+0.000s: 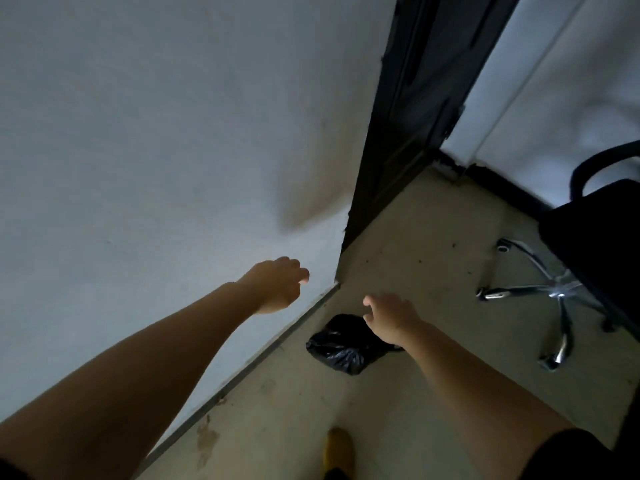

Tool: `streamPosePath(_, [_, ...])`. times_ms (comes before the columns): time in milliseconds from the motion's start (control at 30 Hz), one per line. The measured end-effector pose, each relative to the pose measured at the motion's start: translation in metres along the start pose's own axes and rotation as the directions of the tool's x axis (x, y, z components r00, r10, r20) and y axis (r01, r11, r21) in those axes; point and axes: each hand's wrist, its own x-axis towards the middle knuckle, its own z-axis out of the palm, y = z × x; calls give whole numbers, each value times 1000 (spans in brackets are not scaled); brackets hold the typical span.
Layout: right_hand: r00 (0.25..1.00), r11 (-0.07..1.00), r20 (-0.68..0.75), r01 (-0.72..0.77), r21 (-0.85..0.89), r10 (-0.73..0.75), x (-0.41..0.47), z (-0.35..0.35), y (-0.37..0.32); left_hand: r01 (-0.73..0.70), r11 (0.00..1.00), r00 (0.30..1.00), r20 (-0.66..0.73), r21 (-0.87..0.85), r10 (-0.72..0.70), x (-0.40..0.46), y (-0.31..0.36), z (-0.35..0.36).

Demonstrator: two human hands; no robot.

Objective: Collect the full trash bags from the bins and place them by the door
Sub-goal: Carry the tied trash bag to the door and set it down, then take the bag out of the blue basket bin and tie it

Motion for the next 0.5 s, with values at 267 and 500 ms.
streamPosePath(267, [996,997,-57,71,-36,-73,-90,-98,-40,194,944,972,-81,-269,-223,-87,27,-70])
streamPosePath(500, [985,985,-73,153,-75,-158,-147,-111,-82,248,837,938,-95,-487,-333,-163,52,-54])
